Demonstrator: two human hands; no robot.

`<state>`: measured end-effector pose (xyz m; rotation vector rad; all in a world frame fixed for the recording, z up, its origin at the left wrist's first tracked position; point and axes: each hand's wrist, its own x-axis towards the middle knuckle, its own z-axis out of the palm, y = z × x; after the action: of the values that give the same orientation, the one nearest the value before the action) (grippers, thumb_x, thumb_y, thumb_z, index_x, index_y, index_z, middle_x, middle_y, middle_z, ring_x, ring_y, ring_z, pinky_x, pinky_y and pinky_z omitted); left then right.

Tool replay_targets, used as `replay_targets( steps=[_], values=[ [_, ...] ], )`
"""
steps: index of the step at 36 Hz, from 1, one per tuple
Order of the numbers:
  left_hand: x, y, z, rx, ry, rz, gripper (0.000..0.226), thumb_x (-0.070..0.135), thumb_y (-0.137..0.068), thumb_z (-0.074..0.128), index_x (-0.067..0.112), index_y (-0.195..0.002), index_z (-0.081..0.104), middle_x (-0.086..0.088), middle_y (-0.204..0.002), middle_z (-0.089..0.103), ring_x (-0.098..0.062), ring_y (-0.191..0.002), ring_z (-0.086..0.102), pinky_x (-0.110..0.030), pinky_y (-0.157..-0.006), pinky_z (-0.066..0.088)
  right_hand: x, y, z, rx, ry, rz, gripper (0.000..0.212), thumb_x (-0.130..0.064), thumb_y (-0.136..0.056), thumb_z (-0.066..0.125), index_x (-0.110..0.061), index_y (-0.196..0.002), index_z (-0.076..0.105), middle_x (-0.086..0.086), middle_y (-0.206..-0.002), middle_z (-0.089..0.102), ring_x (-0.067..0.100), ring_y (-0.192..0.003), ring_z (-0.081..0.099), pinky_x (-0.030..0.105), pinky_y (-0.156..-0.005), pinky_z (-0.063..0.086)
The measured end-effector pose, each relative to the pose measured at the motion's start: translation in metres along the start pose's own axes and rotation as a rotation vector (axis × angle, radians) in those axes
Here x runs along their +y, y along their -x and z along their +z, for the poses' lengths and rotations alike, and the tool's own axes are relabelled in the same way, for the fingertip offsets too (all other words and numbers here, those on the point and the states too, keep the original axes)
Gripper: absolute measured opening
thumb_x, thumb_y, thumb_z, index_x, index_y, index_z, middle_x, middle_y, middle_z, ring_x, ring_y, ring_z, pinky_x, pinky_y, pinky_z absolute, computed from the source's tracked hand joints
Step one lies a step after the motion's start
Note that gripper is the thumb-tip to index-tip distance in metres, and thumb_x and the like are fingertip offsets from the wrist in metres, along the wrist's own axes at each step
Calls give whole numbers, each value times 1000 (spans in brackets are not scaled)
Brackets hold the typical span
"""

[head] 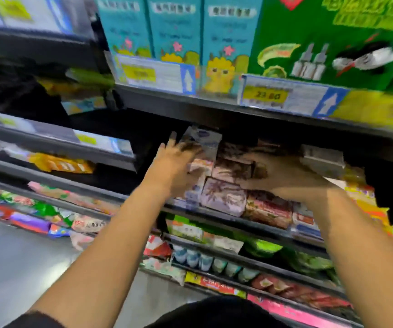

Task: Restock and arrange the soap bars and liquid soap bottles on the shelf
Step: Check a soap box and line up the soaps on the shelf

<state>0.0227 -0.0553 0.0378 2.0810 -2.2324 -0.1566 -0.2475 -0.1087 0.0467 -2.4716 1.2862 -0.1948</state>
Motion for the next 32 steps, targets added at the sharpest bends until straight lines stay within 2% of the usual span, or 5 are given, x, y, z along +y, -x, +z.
replay_targets(
  steps=[5,8,12,20,32],
  values=[
    [-9,15,14,29,46,-14,60,50,-95,45,38,-151,28,0,-158,32,-32,-145,25,-50,-120,17,-34,-36,19,-150,-289,-20,92,-22,-74,85,-19,-150,32,0,-154,38,12,-142,35,35,-117,35],
    [-8,26,11,67,31,-31,55,54,-96,43,36,-147,34,-5,-149,35,-31,-138,30,-46,-118,21,-36,-58,25,-117,-401,43,87,-8,-80,80,-19,-152,31,-6,-152,35,5,-137,32,4,-99,35],
    [-10,40,6,80,106,-95,48,53,-96,46,36,-141,39,-6,-133,33,-31,-125,36,-42,-99,40,-39,-75,25,-8,-99,-15,84,-46,-85,74,-56,-149,21,-5,-161,27,18,-147,27,24,-114,31],
    [-12,38,1,17,137,-91,48,50,-99,44,25,-140,42,-5,-145,27,-29,-135,32,-42,-99,42,-56,-91,27,126,-48,84,46,-43,-91,68,-32,-134,57,-7,-128,60,10,-112,57,20,-82,42],
    [-14,27,-9,-56,58,-40,52,54,-100,41,21,-140,45,-5,-141,42,-28,-128,45,-42,-98,48,-66,-84,25,226,-257,151,41,-41,-86,75,-31,-124,66,-8,-127,65,10,-114,58,21,-97,43]
  ],
)
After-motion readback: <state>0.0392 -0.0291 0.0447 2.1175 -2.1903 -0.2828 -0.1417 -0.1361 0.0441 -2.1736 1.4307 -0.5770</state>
